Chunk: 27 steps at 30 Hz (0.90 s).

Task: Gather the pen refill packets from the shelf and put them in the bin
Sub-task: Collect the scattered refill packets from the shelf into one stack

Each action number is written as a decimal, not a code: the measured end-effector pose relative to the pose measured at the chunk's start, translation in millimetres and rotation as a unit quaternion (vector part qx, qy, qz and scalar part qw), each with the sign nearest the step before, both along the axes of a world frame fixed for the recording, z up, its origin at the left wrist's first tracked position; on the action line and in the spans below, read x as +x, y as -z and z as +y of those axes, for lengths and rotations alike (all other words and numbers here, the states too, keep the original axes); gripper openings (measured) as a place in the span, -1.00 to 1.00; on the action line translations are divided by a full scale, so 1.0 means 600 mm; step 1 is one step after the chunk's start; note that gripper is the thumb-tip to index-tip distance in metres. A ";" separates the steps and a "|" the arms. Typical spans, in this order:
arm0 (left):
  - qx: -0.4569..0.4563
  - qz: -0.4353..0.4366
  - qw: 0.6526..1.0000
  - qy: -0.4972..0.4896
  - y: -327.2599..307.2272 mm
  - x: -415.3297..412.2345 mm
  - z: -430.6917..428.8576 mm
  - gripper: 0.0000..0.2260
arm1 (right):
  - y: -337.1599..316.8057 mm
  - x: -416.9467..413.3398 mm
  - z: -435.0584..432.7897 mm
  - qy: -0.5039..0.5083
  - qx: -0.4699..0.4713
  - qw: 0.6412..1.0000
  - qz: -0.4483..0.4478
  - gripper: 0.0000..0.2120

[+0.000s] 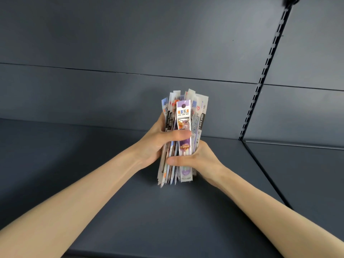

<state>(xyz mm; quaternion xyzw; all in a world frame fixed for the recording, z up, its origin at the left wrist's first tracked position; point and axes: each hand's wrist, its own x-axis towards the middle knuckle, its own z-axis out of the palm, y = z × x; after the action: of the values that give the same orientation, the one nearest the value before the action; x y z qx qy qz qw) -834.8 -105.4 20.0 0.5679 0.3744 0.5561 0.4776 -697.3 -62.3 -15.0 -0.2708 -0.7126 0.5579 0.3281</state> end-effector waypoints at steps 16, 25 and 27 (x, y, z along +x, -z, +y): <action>0.010 0.021 0.999 -0.043 0.003 0.001 -0.013 -0.48 | -0.003 -0.002 -0.017 0.000 0.029 0.999 -0.014 -0.44; 0.022 0.077 0.996 -0.045 0.007 0.005 -0.011 -0.50 | -0.011 0.002 -0.012 -0.009 0.045 0.999 -0.008 -0.44; 0.022 0.068 0.996 -0.044 0.008 0.004 -0.010 -0.54 | -0.009 0.002 -0.008 0.001 0.049 0.999 -0.012 -0.46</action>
<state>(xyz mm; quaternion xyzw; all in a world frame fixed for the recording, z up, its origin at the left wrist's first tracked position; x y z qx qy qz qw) -832.4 -111.3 15.4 0.5980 0.4182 0.5447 0.4133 -696.3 -67.0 -9.6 -0.2612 -0.7429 0.5187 0.3329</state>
